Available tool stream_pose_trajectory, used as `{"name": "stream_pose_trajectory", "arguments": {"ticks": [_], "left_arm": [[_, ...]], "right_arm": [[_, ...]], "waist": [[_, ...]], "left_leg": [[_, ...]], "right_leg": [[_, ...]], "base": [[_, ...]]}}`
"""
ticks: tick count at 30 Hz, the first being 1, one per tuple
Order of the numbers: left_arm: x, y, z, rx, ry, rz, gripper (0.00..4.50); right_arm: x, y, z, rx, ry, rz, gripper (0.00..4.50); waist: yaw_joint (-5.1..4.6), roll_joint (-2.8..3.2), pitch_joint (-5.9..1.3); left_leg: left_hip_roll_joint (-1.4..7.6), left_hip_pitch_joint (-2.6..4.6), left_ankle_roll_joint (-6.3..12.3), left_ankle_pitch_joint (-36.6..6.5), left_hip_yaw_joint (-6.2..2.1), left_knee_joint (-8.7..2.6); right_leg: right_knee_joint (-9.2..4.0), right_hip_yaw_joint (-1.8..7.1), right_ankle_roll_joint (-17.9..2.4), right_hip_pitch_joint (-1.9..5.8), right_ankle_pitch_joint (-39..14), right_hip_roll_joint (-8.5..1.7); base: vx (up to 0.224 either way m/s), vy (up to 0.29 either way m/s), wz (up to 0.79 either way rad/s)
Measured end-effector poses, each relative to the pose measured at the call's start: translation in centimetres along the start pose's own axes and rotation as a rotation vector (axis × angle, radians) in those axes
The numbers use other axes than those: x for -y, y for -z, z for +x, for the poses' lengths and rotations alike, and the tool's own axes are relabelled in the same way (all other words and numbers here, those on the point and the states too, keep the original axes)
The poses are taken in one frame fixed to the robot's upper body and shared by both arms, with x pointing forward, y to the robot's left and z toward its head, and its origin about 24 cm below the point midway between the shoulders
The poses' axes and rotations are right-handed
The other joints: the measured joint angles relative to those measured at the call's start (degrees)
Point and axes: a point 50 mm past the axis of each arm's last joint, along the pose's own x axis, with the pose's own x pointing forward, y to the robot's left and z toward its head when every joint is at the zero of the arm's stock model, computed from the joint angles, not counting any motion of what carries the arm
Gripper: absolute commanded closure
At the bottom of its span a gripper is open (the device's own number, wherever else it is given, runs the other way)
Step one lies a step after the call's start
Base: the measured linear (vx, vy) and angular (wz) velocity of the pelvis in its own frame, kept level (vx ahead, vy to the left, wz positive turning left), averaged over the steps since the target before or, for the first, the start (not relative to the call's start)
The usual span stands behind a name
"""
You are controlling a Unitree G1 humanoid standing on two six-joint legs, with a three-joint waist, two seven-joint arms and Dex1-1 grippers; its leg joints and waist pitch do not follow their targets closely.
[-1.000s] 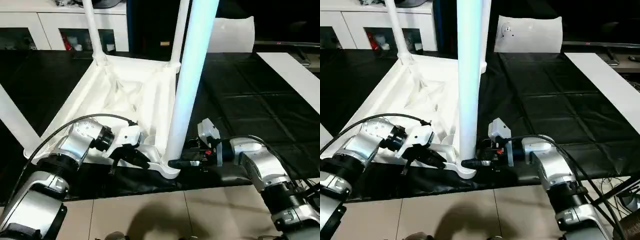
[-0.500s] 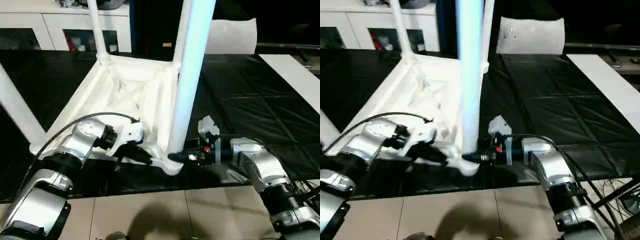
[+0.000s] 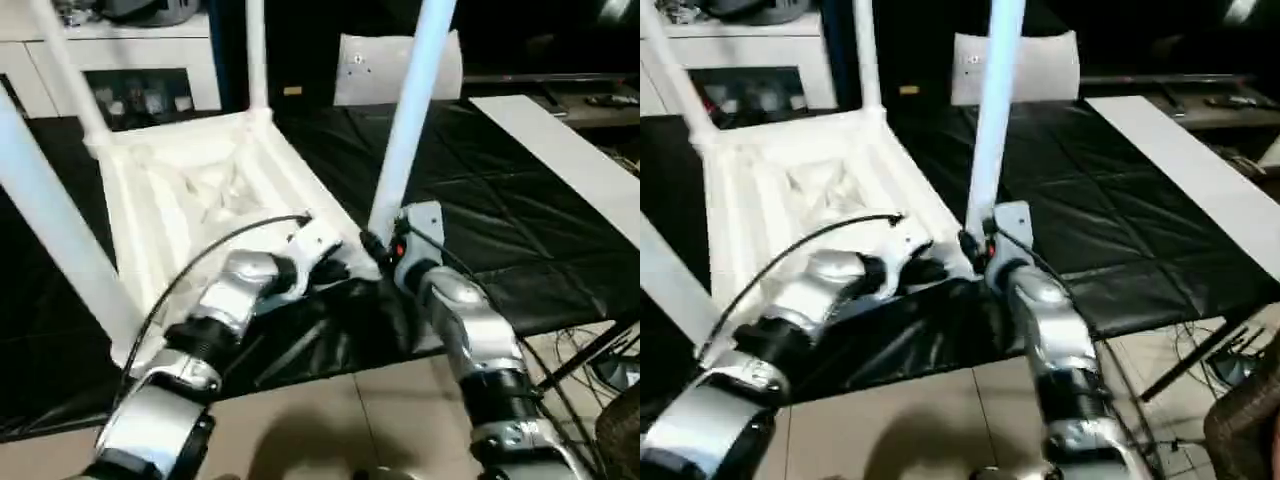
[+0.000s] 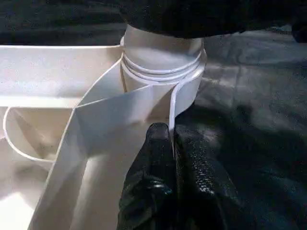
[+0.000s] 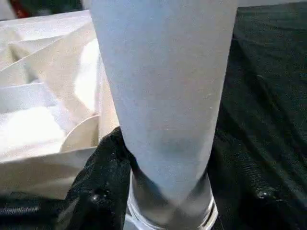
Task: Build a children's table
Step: Rotate leg to tighten
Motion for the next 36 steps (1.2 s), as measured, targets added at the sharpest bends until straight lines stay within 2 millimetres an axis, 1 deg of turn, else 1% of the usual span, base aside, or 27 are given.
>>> {"name": "stream_pose_trajectory", "arguments": {"ticks": [1,3,5,6,7,9,11,13,15,17,20,21,22,24,26,31,35,36], "left_arm": [[0.0,0.0,0.0,0.0,-0.001,0.004,4.5],[0.0,-0.1,-0.1,-0.001,-0.002,0.019,4.5],[-0.2,-0.1,-0.4,-0.006,0.007,0.052,4.5],[-0.3,-0.1,-0.6,-0.008,0.018,0.065,4.5],[-0.4,0.0,-0.9,-0.009,0.032,0.077,4.5],[-0.6,0.2,-1.6,-0.003,0.067,0.103,4.5],[-0.7,0.4,-2.2,0.004,0.101,0.117,4.5],[-1.1,0.6,-2.9,-0.002,0.127,0.144,4.5],[-1.5,1.0,-4.1,-0.008,0.183,0.201,4.5],[-1.7,1.2,-4.8,-0.014,0.221,0.259,4.5],[-1.8,1.5,-5.4,-0.018,0.295,0.274,4.5],[-1.7,1.5,-5.5,-0.018,0.31,0.271,4.5],[-1.7,1.6,-5.7,-0.018,0.338,0.269,4.5],[-1.7,1.7,-5.9,-0.024,0.371,0.272,4.5],[-1.7,1.7,-5.8,-0.023,0.381,0.284,4.5],[-2.0,1.7,-5.7,-0.041,0.365,0.266,4.5],[-2.1,1.7,-5.6,-0.057,0.37,0.25,4.5],[-2.1,1.6,-5.6,-0.058,0.371,0.251,4.06]], "right_arm": [[0.0,0.0,0.0,0.004,0.001,-0.002,2.2],[0.0,0.0,0.0,0.015,-0.002,0.0,1.86],[-0.2,0.0,-0.2,0.03,-0.032,0.015,1.8],[-0.2,0.1,-0.3,0.036,-0.048,0.022,1.55],[-0.1,0.1,-0.5,0.041,-0.072,0.023,1.47],[0.1,0.2,-1.1,0.05,-0.156,0.009,1.37],[0.4,0.2,-1.6,0.052,-0.222,-0.007,1.09],[0.6,0.0,-2.0,0.043,-0.288,-0.058,0.99],[1.0,-0.2,-2.7,0.029,-0.42,-0.135,0.9],[0.9,-0.4,-3.1,0.03,-0.494,-0.17,0.58],[1.0,-0.6,-3.7,0.011,-0.6,-0.235,0.53],[1.0,-0.5,-3.7,0.005,-0.62,-0.245,0.43],[1.0,-0.5,-3.9,-0.001,-0.65,-0.257,0.17],[0.7,-0.4,-3.9,-0.005,-0.696,-0.264,0.13],[0.7,-0.5,-4.0,-0.008,-0.718,-0.269,0.07],[1.3,-0.7,-4.4,-0.013,-0.739,-0.284,0.07],[1.6,-0.4,-4.8,-0.017,-0.746,-0.296,0.07],[1.6,-0.4,-4.8,-0.015,-0.746,-0.298,0.0]], "waist": [[0.0,0.0,0.0],[0.02,-0.01,0.01],[0.07,-0.02,0.01],[0.06,-0.02,0.01],[0.04,-0.02,0.01],[0.0,-0.05,0.03],[0.09,-0.06,0.03],[0.23,-0.05,0.03],[0.63,-0.03,0.02],[1.21,-0.04,0.02],[2.15,-0.04,0.02],[2.34,-0.04,0.03],[2.73,-0.04,0.03],[3.28,-0.04,0.03],[3.53,-0.04,0.03],[3.46,-0.05,0.03],[3.46,-0.05,0.03],[3.45,-0.05,0.03]], "left_leg": [[0.0,0.0,0.02,0.0,0.0,0.0],[0.0,-0.02,0.03,0.0,0.0,-0.05],[0.03,-0.12,0.02,0.0,0.0,-0.12],[0.04,-0.12,0.02,0.0,0.0,-0.16],[0.04,-0.12,0.02,0.0,0.0,-0.22],[0.06,-0.15,0.02,0.0,0.01,-0.38],[0.14,-0.22,0.02,0.0,0.01,-0.47],[0.17,-0.34,0.02,0.0,0.01,-0.62],[0.44,-0.62,0.02,0.0,0.02,-0.64],[0.73,-0.67,0.02,0.0,0.01,-0.62],[0.81,-0.63,0.0,0.0,0.02,-0.61],[0.8,-0.63,0.0,0.0,0.03,-0.6],[0.78,-0.62,0.0,0.0,0.06,-0.56],[0.73,-0.61,0.0,0.0,0.08,-0.48],[0.71,-0.58,0.0,0.0,0.14,-0.4],[0.73,-0.49,-0.01,0.0,0.17,-0.24],[0.75,-0.23,-0.01,0.0,0.16,-0.24],[0.74,-0.22,-0.01,0.0,0.16,-0.25]], "right_leg": [[0.0,0.01,0.0,-0.01,0.0,0.0],[0.02,0.01,0.0,-0.04,0.0,0.02],[0.05,0.0,0.0,-0.16,0.0,0.05],[0.07,0.01,0.0,-0.18,0.0,0.06],[0.09,0.01,0.0,-0.21,0.0,0.07],[0.11,-0.01,-0.1,-0.31,0.2,0.1],[0.19,-0.08,-0.3,-0.41,0.4,0.15],[0.25,-0.15,-0.5,-0.57,0.5,0.17],[0.25,-0.34,-0.5,-0.79,0.5,0.31],[0.26,-0.53,-0.5,-0.82,0.5,0.48],[0.29,-0.64,-0.6,-0.76,0.4,0.49],[0.28,-0.64,-0.6,-0.75,0.4,0.48],[0.28,-0.61,-0.6,-0.73,0.4,0.44],[0.29,-0.61,-0.7,-0.66,0.4,0.36],[0.3,-0.61,-0.7,-0.58,0.5,0.29],[0.32,-0.62,-0.9,-0.45,0.6,0.26],[0.33,-0.64,-0.8,-0.22,0.6,0.25],[0.33,-0.64,-0.8,-0.22,0.6,0.25]], "base": [[0.0,0.0,0.0],[0.0,0.0,0.0],[0.0,0.0,0.0],[0.0,0.0,0.0],[0.0,0.0,0.0],[0.0,0.0,0.0],[0.0,0.0,0.0],[0.0,0.0,0.0],[0.0,0.0,0.0],[0.0,0.0,0.0],[0.0,0.0,0.0],[0.0,0.0,0.0],[0.0,0.0,0.0],[0.0,0.0,0.0],[0.0,0.0,0.0],[0.0,0.0,0.0],[0.0,0.0,0.0],[0.0,0.0,0.0]]}}
